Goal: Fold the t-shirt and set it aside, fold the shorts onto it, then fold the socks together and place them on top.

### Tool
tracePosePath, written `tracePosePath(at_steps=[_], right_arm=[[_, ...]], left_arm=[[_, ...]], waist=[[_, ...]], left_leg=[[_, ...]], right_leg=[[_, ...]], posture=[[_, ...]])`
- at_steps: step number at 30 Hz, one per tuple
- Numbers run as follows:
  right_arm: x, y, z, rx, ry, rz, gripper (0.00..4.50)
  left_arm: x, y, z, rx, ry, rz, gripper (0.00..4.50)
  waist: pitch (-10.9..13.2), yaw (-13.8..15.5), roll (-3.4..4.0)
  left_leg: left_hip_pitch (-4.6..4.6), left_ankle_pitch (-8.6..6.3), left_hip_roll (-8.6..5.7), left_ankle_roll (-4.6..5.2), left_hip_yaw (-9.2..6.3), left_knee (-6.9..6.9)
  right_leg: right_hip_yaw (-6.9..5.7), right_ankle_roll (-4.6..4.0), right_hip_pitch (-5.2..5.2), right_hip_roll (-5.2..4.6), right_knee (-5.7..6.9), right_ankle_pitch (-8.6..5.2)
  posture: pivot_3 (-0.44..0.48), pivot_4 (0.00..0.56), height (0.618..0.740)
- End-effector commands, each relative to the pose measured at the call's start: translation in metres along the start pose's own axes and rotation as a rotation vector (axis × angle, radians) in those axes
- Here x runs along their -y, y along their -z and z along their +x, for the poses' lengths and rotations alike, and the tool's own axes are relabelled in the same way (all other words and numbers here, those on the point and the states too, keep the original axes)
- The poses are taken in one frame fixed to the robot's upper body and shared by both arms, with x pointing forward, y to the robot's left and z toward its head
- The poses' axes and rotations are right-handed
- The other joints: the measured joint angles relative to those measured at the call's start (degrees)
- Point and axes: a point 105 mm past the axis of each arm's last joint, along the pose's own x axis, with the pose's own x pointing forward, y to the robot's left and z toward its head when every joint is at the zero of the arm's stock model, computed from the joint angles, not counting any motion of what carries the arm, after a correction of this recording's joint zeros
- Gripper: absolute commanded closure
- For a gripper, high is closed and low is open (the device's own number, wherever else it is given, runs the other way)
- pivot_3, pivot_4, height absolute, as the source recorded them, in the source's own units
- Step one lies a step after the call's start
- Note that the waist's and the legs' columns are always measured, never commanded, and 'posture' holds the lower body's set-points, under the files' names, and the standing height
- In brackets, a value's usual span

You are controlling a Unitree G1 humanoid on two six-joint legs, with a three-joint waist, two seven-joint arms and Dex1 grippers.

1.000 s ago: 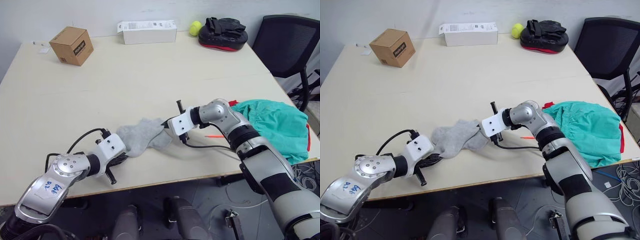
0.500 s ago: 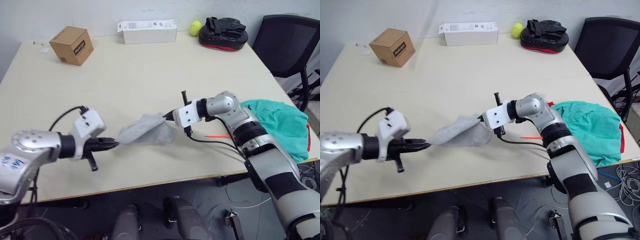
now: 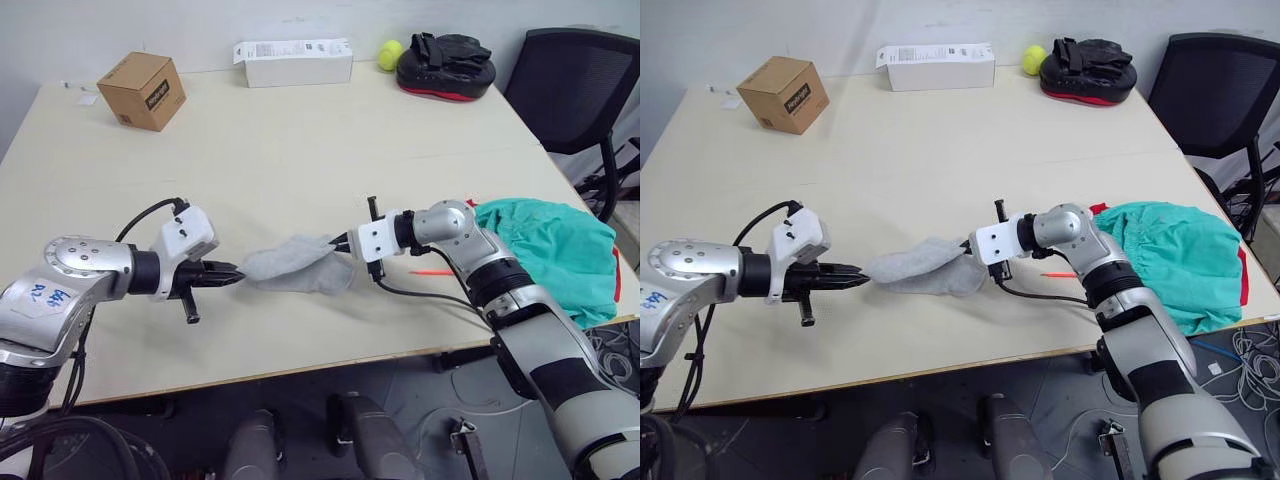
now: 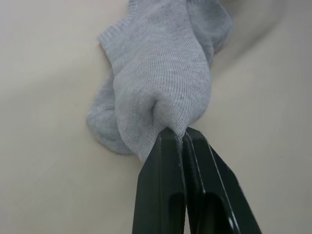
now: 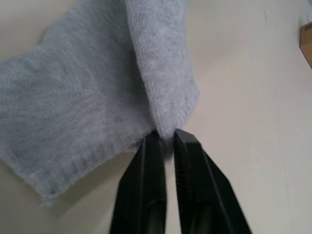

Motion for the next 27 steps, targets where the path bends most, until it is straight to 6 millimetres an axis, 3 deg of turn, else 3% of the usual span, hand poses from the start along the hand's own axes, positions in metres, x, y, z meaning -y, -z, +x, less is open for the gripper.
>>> tracePosePath(at_steps=[1, 7, 10, 12, 27], right_arm=[[0.012, -0.005, -0.005, 0.006, 0.031, -0.046, 3.22], [0.015, -0.010, -0.005, 0.031, 0.028, -0.054, 3.22], [0.015, -0.012, -0.005, 0.038, 0.025, -0.060, 3.78], [0.014, -0.012, -0.005, 0.037, 0.017, -0.069, 4.47], [0.012, -0.012, -0.015, 0.051, -0.014, -0.061, 4.47]], left_arm=[[0.006, -0.011, -0.001, 0.027, 0.002, 0.043, 4.50], [0.008, -0.009, 0.000, 0.024, -0.001, 0.043, 4.50], [0.008, -0.008, 0.000, 0.022, -0.004, 0.044, 4.50], [0.009, -0.007, 0.000, 0.019, -0.005, 0.046, 4.50], [0.007, -0.006, 0.000, 0.017, -0.007, 0.050, 4.50]], waist=[[0.0, 0.0, 0.00], [0.0, 0.0, 0.00], [0.0, 0.0, 0.00], [0.0, 0.0, 0.00], [0.0, 0.0, 0.00]], left_leg=[[0.00, 0.00, 0.00, 0.00, 0.00, 0.00], [0.00, 0.01, 0.00, -0.01, 0.00, 0.01], [0.00, 0.01, -0.01, -0.02, 0.00, 0.01], [0.00, 0.01, 0.00, -0.02, 0.00, 0.02], [0.00, 0.01, 0.00, -0.01, 0.00, 0.03]], right_leg=[[0.00, 0.00, 0.00, 0.00, 0.00, 0.00], [0.00, 0.00, 0.00, 0.00, 0.00, 0.00], [0.01, 0.00, 0.00, -0.01, 0.00, 0.00], [0.00, 0.00, 0.00, 0.00, 0.01, 0.00], [0.00, 0.00, 0.00, 0.00, 0.02, 0.00]], posture=[[0.000, 0.150, 0.740], [0.000, 0.150, 0.740], [0.000, 0.150, 0.740], [0.000, 0.150, 0.740], [0.000, 0.150, 0.740]])
